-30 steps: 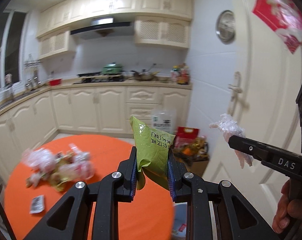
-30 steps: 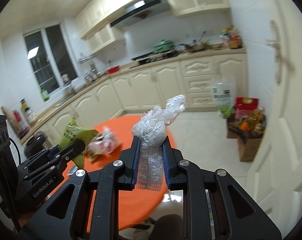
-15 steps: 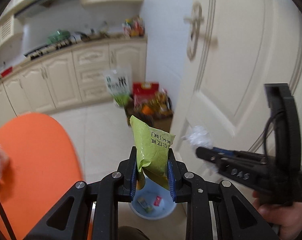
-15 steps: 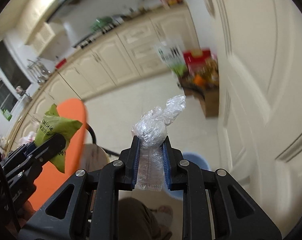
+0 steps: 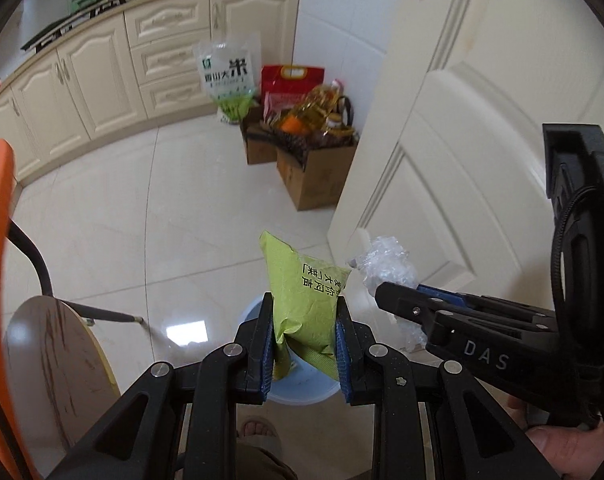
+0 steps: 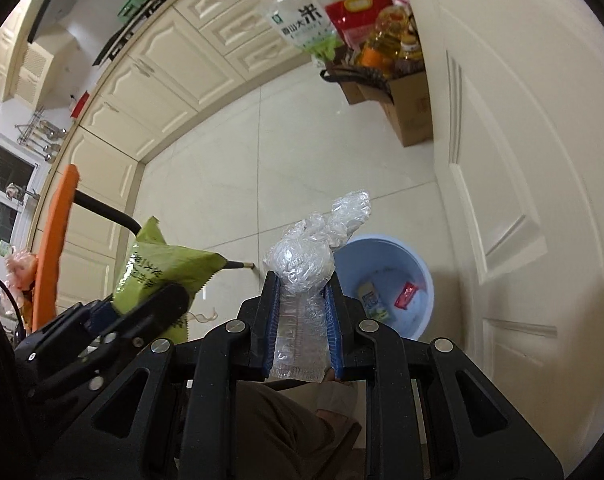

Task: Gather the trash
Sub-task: 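Open both tools over the blue bin to drop the items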

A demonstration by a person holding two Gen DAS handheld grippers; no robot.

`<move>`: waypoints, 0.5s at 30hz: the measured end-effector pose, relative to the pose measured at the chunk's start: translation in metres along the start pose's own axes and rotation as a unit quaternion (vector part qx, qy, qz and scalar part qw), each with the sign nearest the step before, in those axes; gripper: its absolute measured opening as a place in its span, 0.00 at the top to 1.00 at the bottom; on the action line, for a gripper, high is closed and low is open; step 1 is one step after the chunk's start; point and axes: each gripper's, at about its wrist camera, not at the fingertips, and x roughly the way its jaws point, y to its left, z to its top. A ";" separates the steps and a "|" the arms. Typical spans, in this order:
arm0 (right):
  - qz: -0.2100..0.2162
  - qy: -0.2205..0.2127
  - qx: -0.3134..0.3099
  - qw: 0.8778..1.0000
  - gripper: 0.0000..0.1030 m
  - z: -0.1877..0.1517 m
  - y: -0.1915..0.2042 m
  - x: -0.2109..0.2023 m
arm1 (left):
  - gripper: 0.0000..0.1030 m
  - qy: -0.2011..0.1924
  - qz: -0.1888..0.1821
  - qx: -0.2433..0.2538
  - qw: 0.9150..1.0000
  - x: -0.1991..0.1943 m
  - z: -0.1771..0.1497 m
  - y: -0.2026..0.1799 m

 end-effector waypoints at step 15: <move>-0.033 0.008 0.046 0.998 0.24 0.004 -0.029 0.021 | 0.15 0.026 0.041 -0.005 0.999 0.061 0.052 -0.013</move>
